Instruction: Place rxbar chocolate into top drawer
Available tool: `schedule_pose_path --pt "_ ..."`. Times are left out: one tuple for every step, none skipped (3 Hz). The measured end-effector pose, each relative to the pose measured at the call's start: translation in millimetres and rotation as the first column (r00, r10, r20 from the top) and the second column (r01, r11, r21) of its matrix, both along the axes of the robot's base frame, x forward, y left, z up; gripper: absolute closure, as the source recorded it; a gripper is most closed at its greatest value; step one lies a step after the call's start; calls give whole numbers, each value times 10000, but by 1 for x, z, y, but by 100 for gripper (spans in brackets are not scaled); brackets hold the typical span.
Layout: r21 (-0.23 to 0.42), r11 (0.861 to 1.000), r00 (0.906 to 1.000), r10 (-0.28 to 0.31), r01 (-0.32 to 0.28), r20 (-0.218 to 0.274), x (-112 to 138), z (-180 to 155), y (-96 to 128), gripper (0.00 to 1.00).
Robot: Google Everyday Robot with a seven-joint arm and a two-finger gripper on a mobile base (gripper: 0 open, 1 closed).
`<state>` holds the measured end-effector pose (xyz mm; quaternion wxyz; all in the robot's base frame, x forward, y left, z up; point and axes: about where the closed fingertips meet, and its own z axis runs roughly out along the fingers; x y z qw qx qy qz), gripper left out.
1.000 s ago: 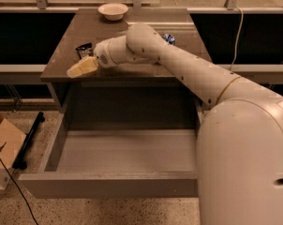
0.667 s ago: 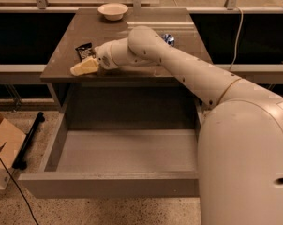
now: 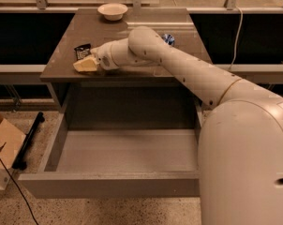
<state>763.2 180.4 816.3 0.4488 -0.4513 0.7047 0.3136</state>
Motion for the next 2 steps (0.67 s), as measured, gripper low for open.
schedule_pose_path --pt "0 10000 10000 0 0 0 0 2 0 100" --pt "0 10000 10000 0 0 0 0 3 0 100"
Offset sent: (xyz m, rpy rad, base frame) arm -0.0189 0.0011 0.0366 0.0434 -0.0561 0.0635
